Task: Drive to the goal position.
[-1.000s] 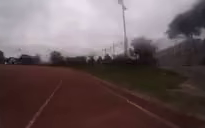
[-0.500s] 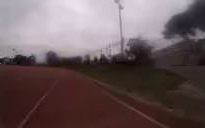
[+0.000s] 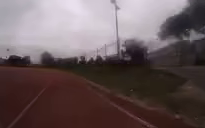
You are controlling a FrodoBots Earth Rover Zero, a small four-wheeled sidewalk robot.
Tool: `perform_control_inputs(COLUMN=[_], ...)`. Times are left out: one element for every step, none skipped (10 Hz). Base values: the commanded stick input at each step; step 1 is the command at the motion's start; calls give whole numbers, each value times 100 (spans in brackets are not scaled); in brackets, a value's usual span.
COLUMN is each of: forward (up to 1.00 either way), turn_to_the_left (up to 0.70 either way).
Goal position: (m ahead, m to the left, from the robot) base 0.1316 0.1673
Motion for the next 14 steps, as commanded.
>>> perform_control_inputs(forward=[45,45,45,45,45,45,45,45,45,45,45,45,45,45], turn_to_the_left=[-27,-27,-27,-27,-27,-8,-5,-2,0,0,0,0,0,0])
